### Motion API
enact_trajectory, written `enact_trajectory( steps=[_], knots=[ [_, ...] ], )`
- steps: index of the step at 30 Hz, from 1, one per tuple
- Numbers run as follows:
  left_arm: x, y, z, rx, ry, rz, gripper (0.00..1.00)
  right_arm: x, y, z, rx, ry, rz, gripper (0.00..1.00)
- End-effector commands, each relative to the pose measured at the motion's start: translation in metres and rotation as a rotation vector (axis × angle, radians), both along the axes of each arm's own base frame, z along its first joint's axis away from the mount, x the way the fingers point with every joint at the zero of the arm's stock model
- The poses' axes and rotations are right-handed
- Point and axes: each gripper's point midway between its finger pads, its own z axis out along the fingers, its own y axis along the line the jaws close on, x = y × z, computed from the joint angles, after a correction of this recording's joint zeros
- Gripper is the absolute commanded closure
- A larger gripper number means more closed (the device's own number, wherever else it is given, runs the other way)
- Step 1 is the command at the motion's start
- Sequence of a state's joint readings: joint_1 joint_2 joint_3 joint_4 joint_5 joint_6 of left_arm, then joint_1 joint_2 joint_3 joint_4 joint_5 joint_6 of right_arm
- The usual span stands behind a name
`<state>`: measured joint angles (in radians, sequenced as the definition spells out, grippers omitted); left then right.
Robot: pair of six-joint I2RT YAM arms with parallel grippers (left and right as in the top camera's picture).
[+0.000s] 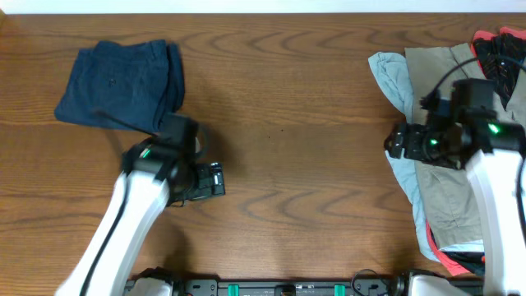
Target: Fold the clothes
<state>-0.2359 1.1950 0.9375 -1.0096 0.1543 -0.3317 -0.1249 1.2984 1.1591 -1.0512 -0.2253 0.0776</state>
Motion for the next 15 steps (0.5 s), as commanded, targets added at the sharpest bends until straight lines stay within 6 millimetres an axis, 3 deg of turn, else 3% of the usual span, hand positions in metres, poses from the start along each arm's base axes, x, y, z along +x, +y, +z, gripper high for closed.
enact_trajectory(
  steps=[1, 9, 15],
  knots=[
    [-0.006, 0.008, 0.045, 0.008, -0.248, -0.021, 0.02, -0.016, 0.002, 0.027, -0.032, -0.141, 0.038, 0.01],
    [-0.046, 0.04, 0.149, -0.039, -0.872, 0.08, 0.02, -0.067, 0.009, 0.059, -0.087, -0.501, 0.047, 0.01],
    [-0.08, 0.051, 0.177, -0.109, -1.066, 0.106, 0.02, -0.104, 0.014, 0.067, -0.1, -0.577, 0.046, 0.01]
  ],
)
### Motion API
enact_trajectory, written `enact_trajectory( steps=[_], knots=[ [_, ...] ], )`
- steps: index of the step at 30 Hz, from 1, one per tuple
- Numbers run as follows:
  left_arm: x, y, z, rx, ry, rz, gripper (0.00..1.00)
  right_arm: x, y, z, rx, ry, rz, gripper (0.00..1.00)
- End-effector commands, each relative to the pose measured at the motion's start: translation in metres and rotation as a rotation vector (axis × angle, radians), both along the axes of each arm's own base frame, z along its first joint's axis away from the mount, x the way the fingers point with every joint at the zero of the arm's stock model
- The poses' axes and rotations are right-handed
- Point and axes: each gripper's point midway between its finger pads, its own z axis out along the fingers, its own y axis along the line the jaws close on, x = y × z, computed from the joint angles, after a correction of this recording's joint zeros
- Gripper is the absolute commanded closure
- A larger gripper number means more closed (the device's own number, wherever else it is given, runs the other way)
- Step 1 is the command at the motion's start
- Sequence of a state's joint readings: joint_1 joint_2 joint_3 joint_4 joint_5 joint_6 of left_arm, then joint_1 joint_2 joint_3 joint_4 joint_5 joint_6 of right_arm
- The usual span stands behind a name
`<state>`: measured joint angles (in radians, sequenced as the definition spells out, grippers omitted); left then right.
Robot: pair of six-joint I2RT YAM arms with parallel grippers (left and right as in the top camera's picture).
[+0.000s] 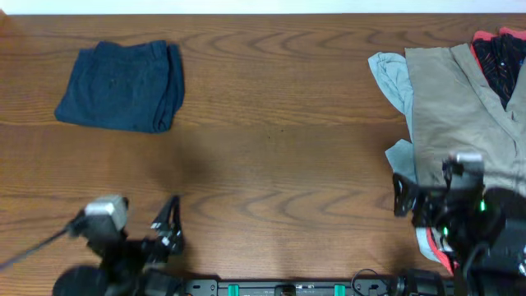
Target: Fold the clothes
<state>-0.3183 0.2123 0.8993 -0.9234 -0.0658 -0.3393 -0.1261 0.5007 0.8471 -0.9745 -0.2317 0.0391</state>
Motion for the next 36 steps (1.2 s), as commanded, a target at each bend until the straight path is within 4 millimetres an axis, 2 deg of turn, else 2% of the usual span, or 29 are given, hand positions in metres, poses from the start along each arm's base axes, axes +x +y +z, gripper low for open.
enact_trajectory(
  steps=[1, 4, 11, 20, 23, 28, 36],
  knots=[
    [-0.01, 0.008, 0.001, -0.005, -0.051, 0.025, 0.02, -0.014, 0.002, -0.003, -0.013, -0.011, 0.011, 0.01],
    [-0.016, 0.01, 0.002, -0.012, -0.071, 0.025, 0.02, -0.026, 0.003, -0.01, -0.009, 0.018, 0.01, 0.01],
    [-0.016, 0.01, 0.001, -0.011, -0.067, 0.025, 0.02, -0.045, 0.006, -0.032, 0.007, 0.139, 0.011, 0.01],
    [-0.016, 0.01, 0.001, -0.011, -0.067, 0.025, 0.02, -0.049, 0.009, -0.028, 0.003, 0.106, 0.026, 0.01],
    [-0.016, 0.01, 0.001, -0.011, -0.067, 0.025, 0.02, -0.043, 0.017, -0.019, -0.013, 0.011, 0.085, 0.01],
    [-0.016, 0.01, 0.001, -0.011, -0.067, 0.025, 0.02, -0.019, 0.032, 0.0, -0.109, -0.274, 0.216, 0.01],
    [-0.016, 0.01, 0.001, -0.011, -0.067, 0.025, 0.02, 0.018, 0.033, -0.002, -0.153, -0.63, 0.196, 0.01]
  ],
)
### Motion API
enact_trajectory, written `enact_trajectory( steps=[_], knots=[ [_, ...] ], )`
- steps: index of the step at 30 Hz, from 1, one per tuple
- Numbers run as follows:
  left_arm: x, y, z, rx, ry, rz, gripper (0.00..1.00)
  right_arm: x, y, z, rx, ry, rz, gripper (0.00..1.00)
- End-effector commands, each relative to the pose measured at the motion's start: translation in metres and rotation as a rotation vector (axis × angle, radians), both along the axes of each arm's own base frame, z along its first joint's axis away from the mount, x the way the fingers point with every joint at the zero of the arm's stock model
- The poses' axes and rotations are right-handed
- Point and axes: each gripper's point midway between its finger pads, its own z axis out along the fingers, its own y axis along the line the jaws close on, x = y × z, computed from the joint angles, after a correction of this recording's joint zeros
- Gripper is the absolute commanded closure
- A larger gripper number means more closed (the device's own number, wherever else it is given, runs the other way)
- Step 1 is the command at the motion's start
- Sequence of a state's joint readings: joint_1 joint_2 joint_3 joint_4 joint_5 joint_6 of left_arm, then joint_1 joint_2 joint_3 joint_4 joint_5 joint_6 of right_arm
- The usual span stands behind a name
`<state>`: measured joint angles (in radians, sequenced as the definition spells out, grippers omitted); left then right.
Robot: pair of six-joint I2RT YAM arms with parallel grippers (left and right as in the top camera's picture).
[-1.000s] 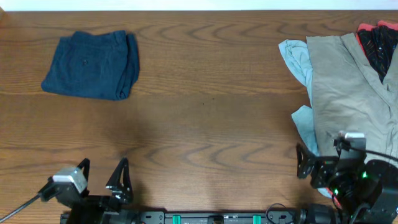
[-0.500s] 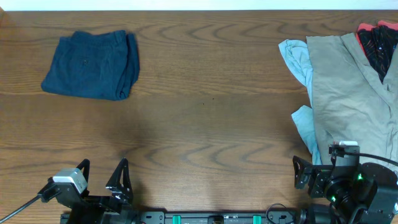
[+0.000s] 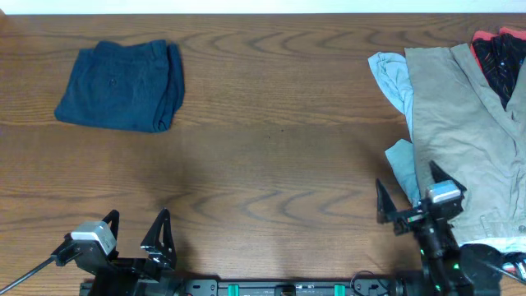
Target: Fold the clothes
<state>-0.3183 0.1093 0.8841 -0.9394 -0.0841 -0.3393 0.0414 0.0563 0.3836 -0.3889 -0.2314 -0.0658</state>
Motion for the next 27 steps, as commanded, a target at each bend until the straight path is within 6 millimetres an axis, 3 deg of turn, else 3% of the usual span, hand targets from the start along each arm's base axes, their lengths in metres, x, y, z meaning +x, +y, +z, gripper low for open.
enact_trajectory(
  steps=[1, 7, 12, 27],
  knots=[
    [0.001, 0.002, -0.002, 0.006, 0.003, 0.008, 0.02, 0.011, -0.002, -0.015, -0.023, -0.076, -0.019, 0.01],
    [0.001, 0.002, -0.002, 0.006, 0.003, 0.008, 0.02, 0.032, -0.018, -0.038, -0.019, -0.168, -0.115, 0.01],
    [0.001, 0.002, -0.002, 0.006, 0.003, 0.008, 0.02, 0.036, -0.018, -0.091, -0.036, 0.0, -0.115, 0.01],
    [0.001, 0.002, -0.002, 0.006, 0.003, 0.008, 0.02, 0.036, -0.019, -0.091, -0.033, 0.0, -0.123, 0.01]
  ],
)
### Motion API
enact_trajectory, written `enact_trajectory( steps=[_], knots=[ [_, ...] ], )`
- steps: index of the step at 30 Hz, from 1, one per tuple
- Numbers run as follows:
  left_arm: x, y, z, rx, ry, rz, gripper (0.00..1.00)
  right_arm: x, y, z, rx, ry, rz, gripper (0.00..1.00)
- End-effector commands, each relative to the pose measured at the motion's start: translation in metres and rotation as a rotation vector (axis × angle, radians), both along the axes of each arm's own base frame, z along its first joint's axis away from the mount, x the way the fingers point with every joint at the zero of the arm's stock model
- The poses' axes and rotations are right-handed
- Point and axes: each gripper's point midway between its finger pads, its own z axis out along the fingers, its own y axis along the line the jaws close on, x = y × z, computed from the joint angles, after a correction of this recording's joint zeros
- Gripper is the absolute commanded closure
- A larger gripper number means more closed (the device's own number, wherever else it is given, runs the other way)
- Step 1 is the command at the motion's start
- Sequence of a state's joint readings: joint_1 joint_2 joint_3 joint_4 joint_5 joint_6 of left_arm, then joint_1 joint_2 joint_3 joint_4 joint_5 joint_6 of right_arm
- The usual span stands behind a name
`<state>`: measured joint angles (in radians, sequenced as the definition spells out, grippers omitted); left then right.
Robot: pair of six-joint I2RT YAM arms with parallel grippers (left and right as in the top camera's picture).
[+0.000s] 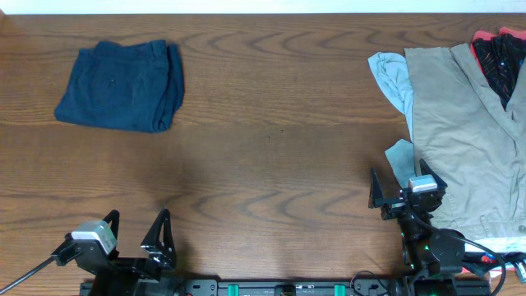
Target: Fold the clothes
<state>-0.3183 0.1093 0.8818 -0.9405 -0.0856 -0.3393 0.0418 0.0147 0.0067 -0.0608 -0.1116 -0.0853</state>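
A folded navy garment (122, 86) lies at the far left of the table. At the right edge sits a pile of unfolded clothes: a khaki garment (468, 140) on top, a light blue one (393, 78) sticking out beneath it, and a red and black one (497, 49) at the far corner. My left gripper (136, 234) is drawn back at the front left edge, open and holding nothing. Open too and holding nothing, my right gripper (401, 187) stands at the front right, just short of the pile's near left corner.
The wooden table (271, 164) spans the view between the folded garment and the pile. The arms' base rail (288, 288) runs along the front edge.
My right gripper has shifted a little to the left and away from the front edge, closer to the light blue corner of the pile. The left gripper has not moved.
First my left arm reached out just below the folded navy garment and my right arm hung over the khaki pile. Then both arms were pulled back toward the front edge. They stayed low there with open fingers, and the clothes have not changed.
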Motion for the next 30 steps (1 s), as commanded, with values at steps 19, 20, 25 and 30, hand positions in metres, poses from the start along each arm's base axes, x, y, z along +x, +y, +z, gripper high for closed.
enact_trajectory(
  steps=[19, 20, 25, 30],
  knots=[
    [0.003, 0.015, -0.027, 0.06, 0.083, 0.106, 0.02, 0.0, -0.001, 0.0, -0.006, -0.003, -0.005, 0.01],
    [0.006, 0.018, -0.033, 0.063, 0.099, 0.133, 0.02, 0.0, -0.001, 0.0, -0.006, -0.002, -0.005, 0.01],
    [0.04, 0.037, -0.089, 0.053, 0.18, 0.285, 0.02, 0.0, -0.001, 0.0, -0.006, -0.002, -0.005, 0.01],
    [0.085, 0.041, -0.128, 0.023, 0.1, 0.299, 0.02, 0.0, -0.001, 0.0, -0.006, -0.002, -0.005, 0.0]
  ],
)
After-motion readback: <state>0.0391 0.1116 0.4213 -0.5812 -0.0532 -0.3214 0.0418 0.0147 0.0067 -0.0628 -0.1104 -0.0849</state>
